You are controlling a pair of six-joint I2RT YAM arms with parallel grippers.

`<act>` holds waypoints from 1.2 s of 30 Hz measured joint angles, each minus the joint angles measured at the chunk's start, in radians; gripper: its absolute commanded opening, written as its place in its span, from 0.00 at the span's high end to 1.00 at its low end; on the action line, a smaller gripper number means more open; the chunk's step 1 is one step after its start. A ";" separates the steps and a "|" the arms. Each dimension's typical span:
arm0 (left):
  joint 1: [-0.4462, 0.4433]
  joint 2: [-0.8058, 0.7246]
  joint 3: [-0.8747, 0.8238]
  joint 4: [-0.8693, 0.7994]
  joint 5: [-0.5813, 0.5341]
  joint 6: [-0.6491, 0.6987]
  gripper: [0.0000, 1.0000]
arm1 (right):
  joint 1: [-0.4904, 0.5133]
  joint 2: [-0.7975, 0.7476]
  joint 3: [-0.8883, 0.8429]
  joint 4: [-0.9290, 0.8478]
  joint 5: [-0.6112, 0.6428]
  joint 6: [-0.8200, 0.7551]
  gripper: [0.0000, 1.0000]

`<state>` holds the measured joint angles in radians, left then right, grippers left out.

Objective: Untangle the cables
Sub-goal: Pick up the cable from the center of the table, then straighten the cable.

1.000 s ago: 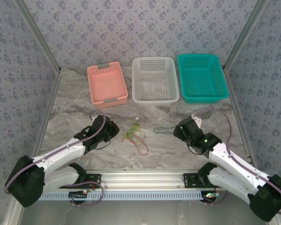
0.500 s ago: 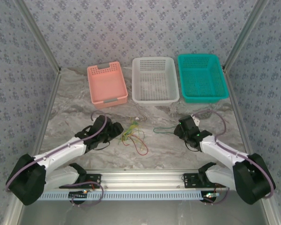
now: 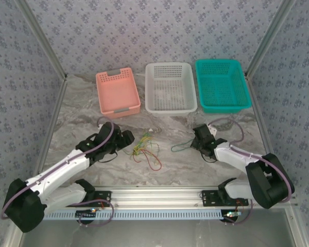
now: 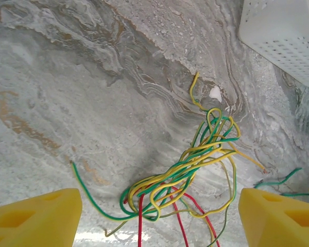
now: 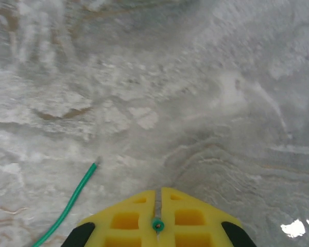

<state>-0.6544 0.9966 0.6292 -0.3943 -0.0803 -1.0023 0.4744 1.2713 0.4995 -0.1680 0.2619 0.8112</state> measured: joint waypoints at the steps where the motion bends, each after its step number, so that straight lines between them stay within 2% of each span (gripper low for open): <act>1: 0.000 -0.004 0.008 -0.016 0.000 0.009 0.20 | 0.009 -0.016 0.008 -0.011 0.008 -0.009 1.00; 4: 0.000 -0.008 0.043 -0.038 0.005 0.043 0.25 | 0.040 -0.105 0.030 -0.056 0.030 -0.046 1.00; 7: -0.004 -0.005 0.088 -0.030 0.041 0.095 0.34 | 0.063 -0.202 0.062 -0.094 0.031 -0.103 1.00; 9: -0.034 0.016 0.139 -0.022 0.069 0.137 0.38 | 0.074 -0.245 0.092 -0.104 0.012 -0.155 1.00; 14: -0.159 0.192 0.388 -0.019 0.164 0.286 0.43 | 0.124 -0.256 0.183 -0.106 -0.091 -0.302 1.00; 20: -0.192 0.425 0.592 -0.030 0.253 0.455 0.45 | 0.199 -0.217 0.264 -0.106 -0.185 -0.410 1.00; 25: -0.195 0.525 0.618 -0.068 0.279 0.531 0.46 | 0.218 -0.208 0.285 -0.106 -0.227 -0.440 1.00; 31: -0.197 0.539 0.616 -0.074 0.279 0.550 0.46 | 0.227 -0.206 0.285 -0.106 -0.252 -0.447 1.00; 36: -0.199 0.551 0.601 -0.047 0.283 0.544 0.53 | 0.232 -0.205 0.285 -0.105 -0.255 -0.446 1.00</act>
<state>-0.8532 1.5475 1.2304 -0.4408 0.2031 -0.4587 0.7059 1.0660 0.7845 -0.2733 0.0067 0.3649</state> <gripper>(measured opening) 0.492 0.059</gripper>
